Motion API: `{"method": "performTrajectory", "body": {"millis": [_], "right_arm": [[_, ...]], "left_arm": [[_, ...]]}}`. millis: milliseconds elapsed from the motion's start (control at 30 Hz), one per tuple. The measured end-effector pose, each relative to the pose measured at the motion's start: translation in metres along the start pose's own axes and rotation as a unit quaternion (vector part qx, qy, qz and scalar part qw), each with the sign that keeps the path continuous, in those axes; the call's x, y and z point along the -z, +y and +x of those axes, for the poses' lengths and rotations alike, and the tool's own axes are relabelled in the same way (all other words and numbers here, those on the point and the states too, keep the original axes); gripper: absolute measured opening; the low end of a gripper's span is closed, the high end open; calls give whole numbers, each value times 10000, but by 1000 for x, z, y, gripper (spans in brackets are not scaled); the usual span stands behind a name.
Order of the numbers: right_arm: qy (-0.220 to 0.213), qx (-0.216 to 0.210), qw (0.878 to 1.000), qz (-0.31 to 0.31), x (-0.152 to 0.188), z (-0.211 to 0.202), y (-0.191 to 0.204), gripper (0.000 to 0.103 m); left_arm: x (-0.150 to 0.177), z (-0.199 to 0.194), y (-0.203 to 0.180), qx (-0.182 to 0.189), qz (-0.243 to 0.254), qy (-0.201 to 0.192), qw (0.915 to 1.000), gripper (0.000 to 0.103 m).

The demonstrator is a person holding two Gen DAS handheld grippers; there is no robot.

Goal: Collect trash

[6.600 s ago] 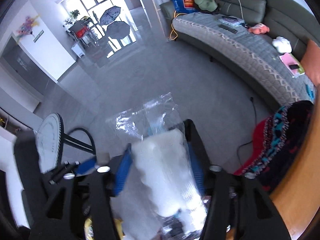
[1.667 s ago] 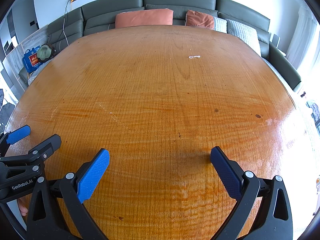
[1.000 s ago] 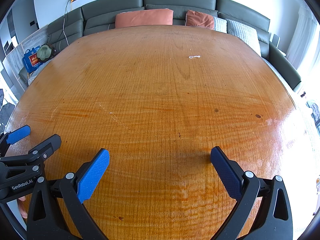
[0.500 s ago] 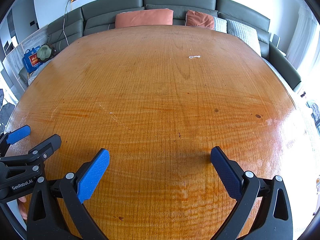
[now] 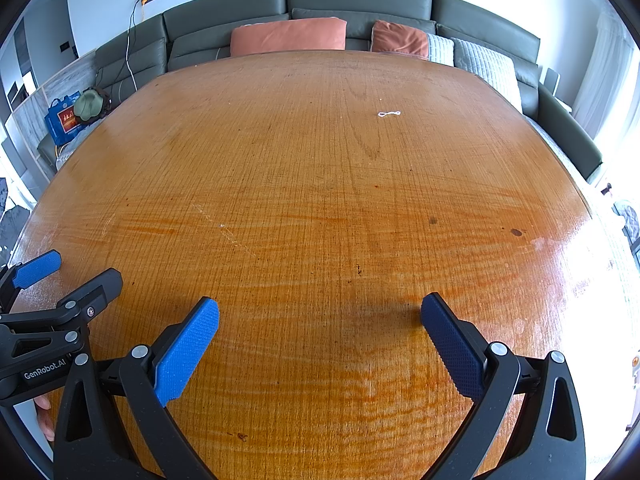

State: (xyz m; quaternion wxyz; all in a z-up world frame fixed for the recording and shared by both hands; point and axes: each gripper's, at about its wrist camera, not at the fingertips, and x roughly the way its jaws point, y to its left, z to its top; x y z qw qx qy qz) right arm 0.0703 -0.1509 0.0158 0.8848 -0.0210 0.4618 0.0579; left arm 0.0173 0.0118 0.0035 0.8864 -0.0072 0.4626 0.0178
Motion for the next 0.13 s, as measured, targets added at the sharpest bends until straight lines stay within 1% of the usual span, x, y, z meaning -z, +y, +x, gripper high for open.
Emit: {"method": "performTrajectory", "body": {"millis": [133], "right_arm": [[0,0,10000,-1,0,0,1,101]], "left_arm": [[0,0,0,-2,3,0,10000,97]]}}
